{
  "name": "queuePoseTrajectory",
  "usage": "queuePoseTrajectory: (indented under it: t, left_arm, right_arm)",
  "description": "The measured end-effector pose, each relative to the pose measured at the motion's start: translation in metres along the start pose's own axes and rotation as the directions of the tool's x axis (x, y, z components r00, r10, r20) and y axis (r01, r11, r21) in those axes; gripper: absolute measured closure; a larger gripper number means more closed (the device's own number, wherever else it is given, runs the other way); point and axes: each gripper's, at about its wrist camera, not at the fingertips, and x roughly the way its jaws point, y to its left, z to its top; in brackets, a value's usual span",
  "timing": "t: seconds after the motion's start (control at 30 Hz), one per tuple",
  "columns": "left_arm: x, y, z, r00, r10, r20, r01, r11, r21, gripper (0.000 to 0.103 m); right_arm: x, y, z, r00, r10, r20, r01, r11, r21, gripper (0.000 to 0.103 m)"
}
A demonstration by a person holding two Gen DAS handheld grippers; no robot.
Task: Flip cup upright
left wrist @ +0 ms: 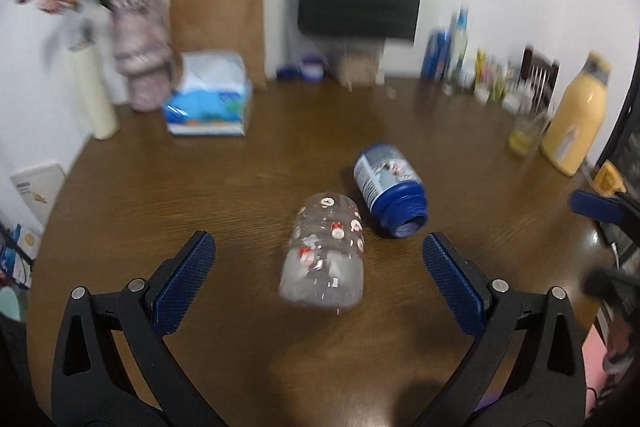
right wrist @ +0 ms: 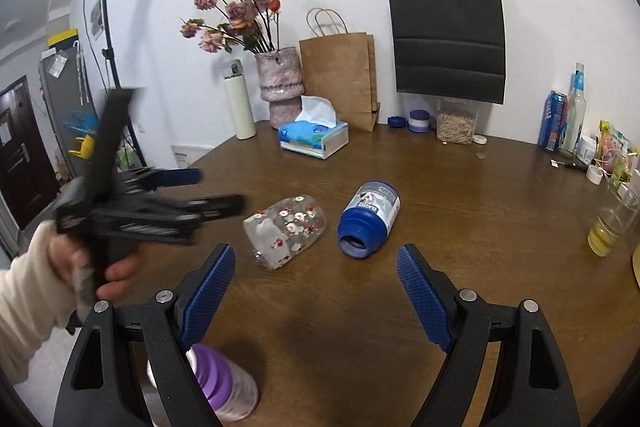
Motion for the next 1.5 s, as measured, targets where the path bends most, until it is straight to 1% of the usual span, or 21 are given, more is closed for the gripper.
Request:
queuePoseTrajectory:
  t: [0.03, 0.1, 0.17, 0.2, 0.3, 0.37, 0.43, 0.53, 0.67, 0.73, 0.8, 0.9, 0.93, 0.97, 1.03, 1.1, 1.17, 1.27, 1.33, 1.43, 1.5]
  left_arm:
    - [0.013, -0.002, 0.004, 0.999, 0.011, -0.038, -0.01, 1.0, 0.014, 0.009]
    - [0.045, -0.001, 0.01, 0.989, 0.041, -0.141, -0.04, 0.999, 0.009, 0.03]
    - [0.07, 0.001, 0.012, 0.972, 0.015, -0.234, -0.017, 1.0, -0.005, 0.041]
    - [0.082, 0.002, 0.01, 0.959, 0.025, -0.282, -0.028, 1.0, -0.004, 0.042]
    - [0.085, 0.002, 0.007, 0.96, 0.019, -0.279, -0.022, 1.0, -0.007, 0.042]
    - [0.081, 0.007, 0.006, 0.96, -0.006, -0.279, -0.01, 0.998, -0.057, 0.044]
    - [0.072, 0.019, 0.006, 0.966, -0.066, -0.252, 0.029, 0.989, -0.145, 0.045]
    - [0.048, 0.037, 0.006, 0.984, -0.103, -0.148, 0.063, 0.966, -0.252, 0.046]
    - [0.0, 0.067, 0.003, 0.986, -0.165, 0.03, 0.162, 0.89, -0.426, 0.046]
    - [-0.022, 0.077, 0.0, 0.974, -0.189, 0.123, 0.225, 0.852, -0.472, 0.046]
    - [-0.037, 0.084, -0.005, 0.963, -0.204, 0.176, 0.266, 0.822, -0.503, 0.045]
    - [-0.052, 0.089, -0.015, 0.96, -0.178, 0.217, 0.269, 0.804, -0.531, 0.045]
    - [-0.054, 0.092, -0.019, 0.954, -0.178, 0.24, 0.283, 0.794, -0.537, 0.045]
    - [-0.059, 0.099, -0.026, 0.945, -0.18, 0.274, 0.308, 0.775, -0.552, 0.045]
    - [-0.063, 0.112, -0.036, 0.919, -0.213, 0.333, 0.379, 0.716, -0.586, 0.045]
    - [-0.061, 0.122, -0.044, 0.895, -0.25, 0.37, 0.438, 0.656, -0.614, 0.045]
    - [-0.059, 0.126, -0.048, 0.877, -0.282, 0.388, 0.476, 0.612, -0.632, 0.044]
    - [-0.06, 0.128, -0.053, 0.854, -0.295, 0.429, 0.518, 0.572, -0.636, 0.044]
    - [-0.062, 0.127, -0.054, 0.841, -0.29, 0.456, 0.535, 0.561, -0.631, 0.044]
    - [-0.064, 0.125, -0.057, 0.831, -0.281, 0.48, 0.549, 0.552, -0.627, 0.044]
    - [-0.066, 0.126, -0.06, 0.829, -0.267, 0.491, 0.551, 0.541, -0.635, 0.043]
  right_arm:
    - [0.004, -0.001, 0.001, 1.0, -0.001, -0.007, 0.001, 1.0, -0.003, 0.016]
    - [0.012, -0.004, 0.002, 1.0, -0.002, -0.023, 0.002, 1.0, -0.007, 0.016]
    - [0.018, -0.007, 0.002, 0.999, 0.004, -0.036, -0.004, 1.0, -0.005, 0.016]
    - [0.023, -0.008, 0.002, 0.999, 0.01, -0.046, -0.01, 1.0, -0.003, 0.016]
    - [0.034, -0.009, 0.003, 0.998, 0.028, -0.062, -0.029, 1.0, -0.01, 0.016]
    - [0.041, -0.008, 0.005, 0.997, 0.043, -0.07, -0.044, 0.999, -0.014, 0.016]
    - [0.051, -0.006, 0.009, 0.993, 0.081, -0.086, -0.082, 0.997, -0.008, 0.016]
    - [0.06, 0.002, 0.019, 0.985, 0.144, -0.094, -0.146, 0.989, -0.014, 0.016]
    - [0.077, 0.018, 0.039, 0.96, 0.261, -0.098, -0.265, 0.964, -0.02, 0.016]
    - [0.088, 0.026, 0.047, 0.937, 0.325, -0.126, -0.327, 0.945, 0.003, 0.016]
    - [0.102, 0.038, 0.053, 0.912, 0.384, -0.145, -0.386, 0.922, 0.016, 0.016]
    - [0.113, 0.059, 0.061, 0.883, 0.446, -0.145, -0.449, 0.894, 0.013, 0.016]
    - [0.115, 0.065, 0.064, 0.864, 0.482, -0.143, -0.484, 0.875, 0.023, 0.016]
    - [0.118, 0.073, 0.067, 0.856, 0.49, -0.163, -0.493, 0.87, 0.022, 0.016]
    - [0.124, 0.086, 0.068, 0.856, 0.49, -0.165, -0.492, 0.87, 0.029, 0.016]
    - [0.131, 0.098, 0.07, 0.841, 0.508, -0.188, -0.512, 0.858, 0.028, 0.016]
    - [0.132, 0.104, 0.073, 0.842, 0.508, -0.185, -0.513, 0.858, 0.023, 0.016]
    - [0.134, 0.108, 0.075, 0.858, 0.484, -0.171, -0.489, 0.872, 0.012, 0.016]
    - [0.137, 0.111, 0.075, 0.861, 0.477, -0.175, -0.482, 0.876, 0.018, 0.016]
    - [0.137, 0.115, 0.077, 0.886, 0.434, -0.161, -0.439, 0.898, 0.005, 0.016]
    - [0.137, 0.113, 0.078, 0.893, 0.426, -0.143, -0.428, 0.904, 0.015, 0.016]
